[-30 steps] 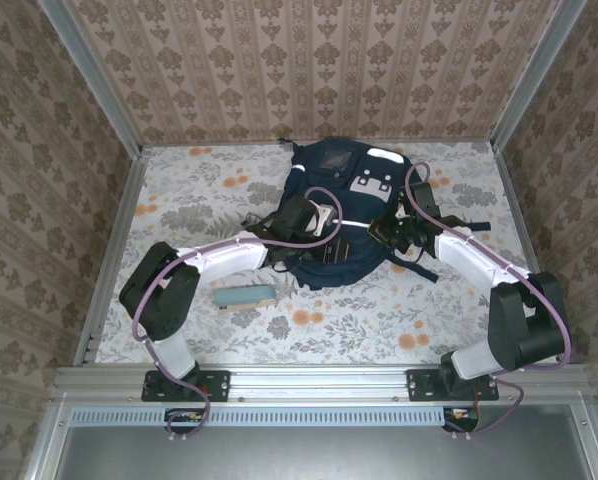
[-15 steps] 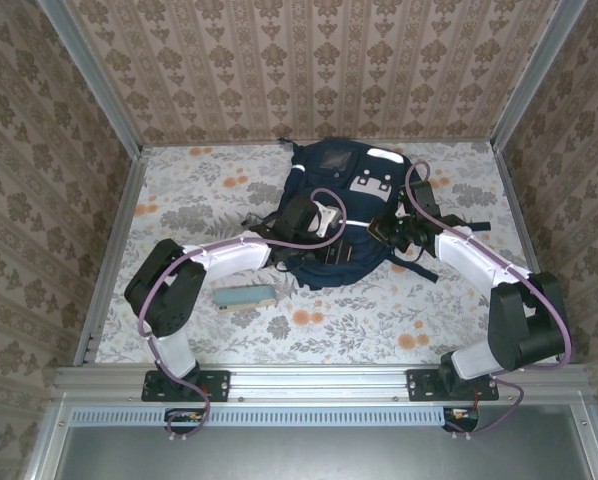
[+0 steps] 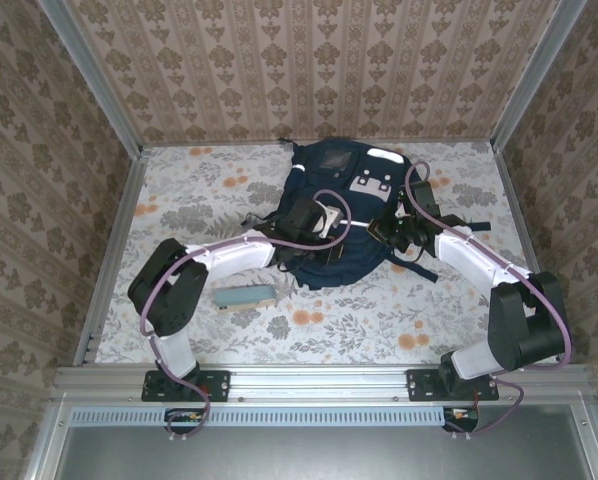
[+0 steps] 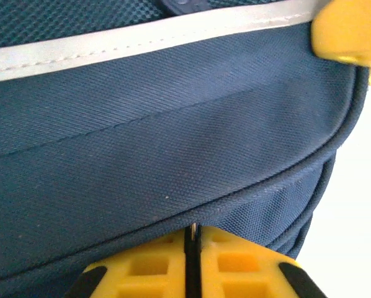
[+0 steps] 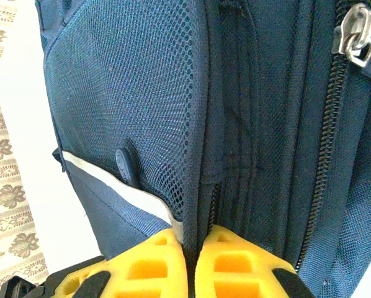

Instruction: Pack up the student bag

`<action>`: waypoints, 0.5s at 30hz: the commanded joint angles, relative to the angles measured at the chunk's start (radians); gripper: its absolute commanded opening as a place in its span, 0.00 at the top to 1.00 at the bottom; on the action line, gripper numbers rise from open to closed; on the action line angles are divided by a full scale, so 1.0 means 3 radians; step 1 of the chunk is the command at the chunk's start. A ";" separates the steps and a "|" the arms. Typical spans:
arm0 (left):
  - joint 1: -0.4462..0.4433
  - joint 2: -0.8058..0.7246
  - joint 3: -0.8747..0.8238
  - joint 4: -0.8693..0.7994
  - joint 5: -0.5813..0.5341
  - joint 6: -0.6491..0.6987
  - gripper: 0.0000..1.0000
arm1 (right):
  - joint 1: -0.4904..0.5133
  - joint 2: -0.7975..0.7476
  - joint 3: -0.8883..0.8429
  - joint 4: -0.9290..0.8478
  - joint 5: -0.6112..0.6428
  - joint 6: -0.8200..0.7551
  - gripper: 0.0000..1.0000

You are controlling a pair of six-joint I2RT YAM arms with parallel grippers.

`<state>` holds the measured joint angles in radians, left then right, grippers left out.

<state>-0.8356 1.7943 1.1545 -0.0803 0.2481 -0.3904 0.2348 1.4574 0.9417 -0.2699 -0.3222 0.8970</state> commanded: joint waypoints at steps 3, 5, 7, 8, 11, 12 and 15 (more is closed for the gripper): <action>-0.0002 -0.0102 0.0005 -0.0188 -0.0656 0.0052 1.00 | -0.0010 -0.0147 0.0128 -0.0167 0.0174 -0.0040 0.96; 0.0040 -0.0167 -0.0068 -0.0198 -0.0817 0.0003 1.00 | -0.0058 -0.0193 0.0116 -0.0239 0.0321 -0.0098 0.96; 0.0104 -0.0242 -0.0165 -0.0170 -0.0916 -0.0070 1.00 | -0.0140 -0.0200 0.0100 -0.0289 0.0402 -0.0162 0.96; 0.0153 -0.0272 -0.0217 -0.0159 -0.0951 -0.0109 1.00 | -0.0200 -0.0200 0.0084 -0.0284 0.0401 -0.0186 0.97; 0.0288 -0.0342 -0.0345 -0.0101 -0.0895 -0.0167 1.00 | -0.0370 -0.0154 0.0074 -0.0243 0.0376 -0.0260 0.97; 0.0330 -0.0356 -0.0390 -0.0034 -0.0820 -0.0162 1.00 | -0.0405 -0.0113 0.0095 -0.0239 0.0368 -0.0293 0.97; 0.0390 -0.0358 -0.0602 0.0414 -0.0419 -0.0150 1.00 | -0.0426 -0.0017 0.0179 -0.0296 0.0311 -0.0361 0.96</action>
<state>-0.7395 1.7138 1.0206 -0.0479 0.0792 -0.4149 0.1299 1.4410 0.9493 -0.3210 -0.2810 0.8257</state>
